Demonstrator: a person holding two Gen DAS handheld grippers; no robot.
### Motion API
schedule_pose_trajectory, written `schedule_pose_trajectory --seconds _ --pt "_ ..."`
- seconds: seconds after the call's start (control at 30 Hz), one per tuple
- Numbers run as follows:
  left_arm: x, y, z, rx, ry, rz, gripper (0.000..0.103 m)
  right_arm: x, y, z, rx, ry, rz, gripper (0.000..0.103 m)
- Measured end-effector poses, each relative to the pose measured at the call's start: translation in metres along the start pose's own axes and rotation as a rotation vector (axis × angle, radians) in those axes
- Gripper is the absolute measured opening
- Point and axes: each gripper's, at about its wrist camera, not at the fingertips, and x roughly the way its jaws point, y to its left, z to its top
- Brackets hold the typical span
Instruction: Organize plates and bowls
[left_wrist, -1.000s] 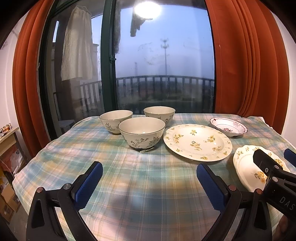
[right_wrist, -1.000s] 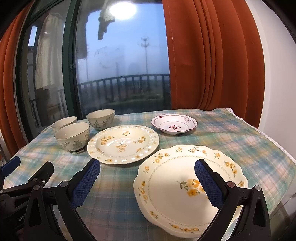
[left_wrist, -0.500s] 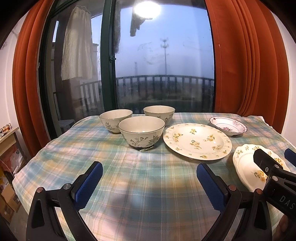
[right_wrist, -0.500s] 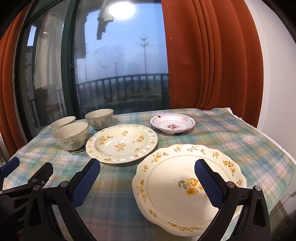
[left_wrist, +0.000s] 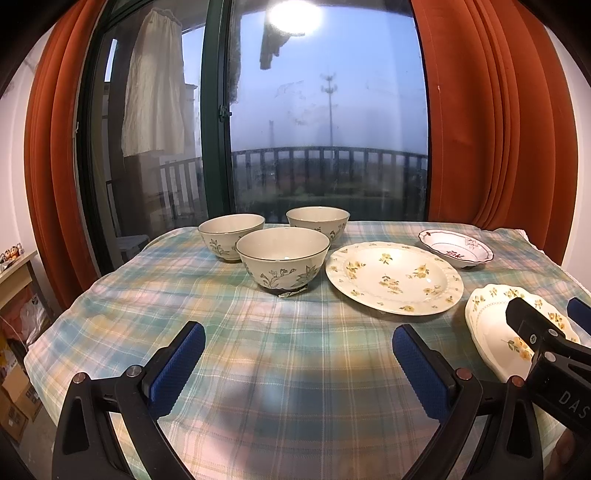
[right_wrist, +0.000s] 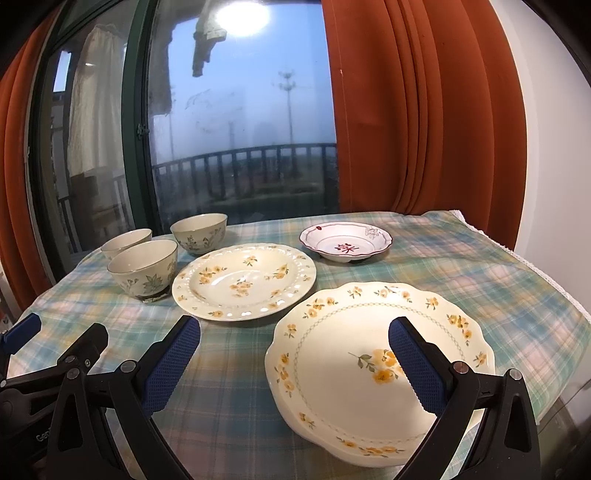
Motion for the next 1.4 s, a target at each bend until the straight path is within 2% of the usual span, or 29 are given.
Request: schedule_pose_trajectory --seconds 0.67,0.9,1.13,1.4 --pt "-0.001 -0.002 -0.006 -0.008 0.015 -0.01 0.102 -0.001 -0.001 -0.003 0.0 0.005 -0.002 0.103" --pt "0.004 -0.003 0.002 -0.025 0.037 -0.029 0.102 0.002 -0.002 0.0 -0.008 0.012 0.003 0.103" --pt "0.006 -0.015 0.019 -0.021 0.046 -0.044 0.102 0.006 -0.01 0.015 -0.008 0.032 0.016 0.103" --pt "0.014 -0.051 0.033 0.022 0.084 -0.081 0.101 0.012 -0.036 0.036 0.001 0.055 -0.011 0.103"
